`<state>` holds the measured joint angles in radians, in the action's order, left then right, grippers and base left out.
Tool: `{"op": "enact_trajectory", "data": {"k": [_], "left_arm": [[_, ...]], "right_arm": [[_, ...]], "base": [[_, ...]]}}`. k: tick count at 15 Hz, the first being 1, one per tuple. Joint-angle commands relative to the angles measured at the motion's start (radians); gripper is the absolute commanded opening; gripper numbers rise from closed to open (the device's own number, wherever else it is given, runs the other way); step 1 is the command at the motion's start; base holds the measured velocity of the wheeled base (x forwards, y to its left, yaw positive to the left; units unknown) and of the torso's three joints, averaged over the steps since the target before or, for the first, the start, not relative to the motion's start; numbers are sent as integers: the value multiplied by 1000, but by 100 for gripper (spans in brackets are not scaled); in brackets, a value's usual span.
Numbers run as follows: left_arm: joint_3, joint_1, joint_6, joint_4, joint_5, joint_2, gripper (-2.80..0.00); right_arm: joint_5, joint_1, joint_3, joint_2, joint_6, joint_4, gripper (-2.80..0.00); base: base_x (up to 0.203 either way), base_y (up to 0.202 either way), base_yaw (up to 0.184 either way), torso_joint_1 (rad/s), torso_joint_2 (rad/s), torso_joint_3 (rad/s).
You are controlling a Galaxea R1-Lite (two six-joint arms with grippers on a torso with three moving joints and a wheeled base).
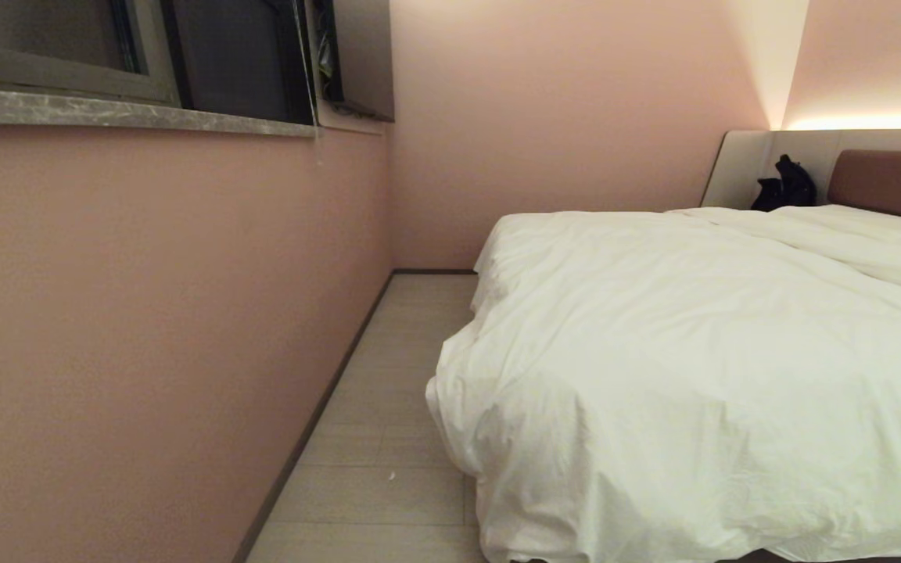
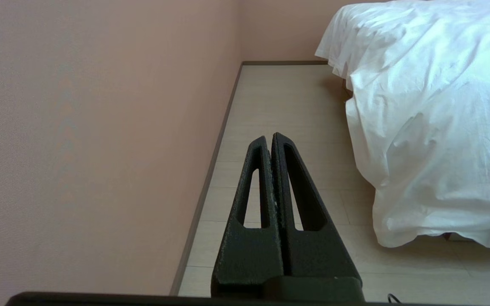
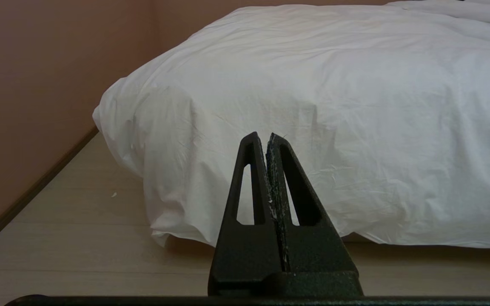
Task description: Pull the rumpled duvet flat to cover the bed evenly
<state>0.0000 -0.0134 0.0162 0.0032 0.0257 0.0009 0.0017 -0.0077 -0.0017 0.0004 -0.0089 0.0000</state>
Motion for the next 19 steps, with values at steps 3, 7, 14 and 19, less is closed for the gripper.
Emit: {"op": "enact_trajectory", "data": {"k": [3, 7, 14, 19], "left_arm": [[0, 0, -1, 0, 0, 1, -280], [0, 0, -1, 0, 0, 1, -280], [0, 0, -1, 0, 0, 1, -280], [0, 0, -1, 0, 0, 1, -280]], "right_arm": [[0, 0, 0, 0, 0, 0, -280], [0, 0, 0, 0, 0, 0, -280], [-2, 0, 0, 0, 0, 0, -280], [-2, 0, 0, 0, 1, 0, -280]], "base": [[0, 0, 0, 0, 0, 0], [0, 0, 0, 0, 0, 0], [0, 0, 0, 0, 0, 0], [0, 0, 0, 0, 0, 0]]}}
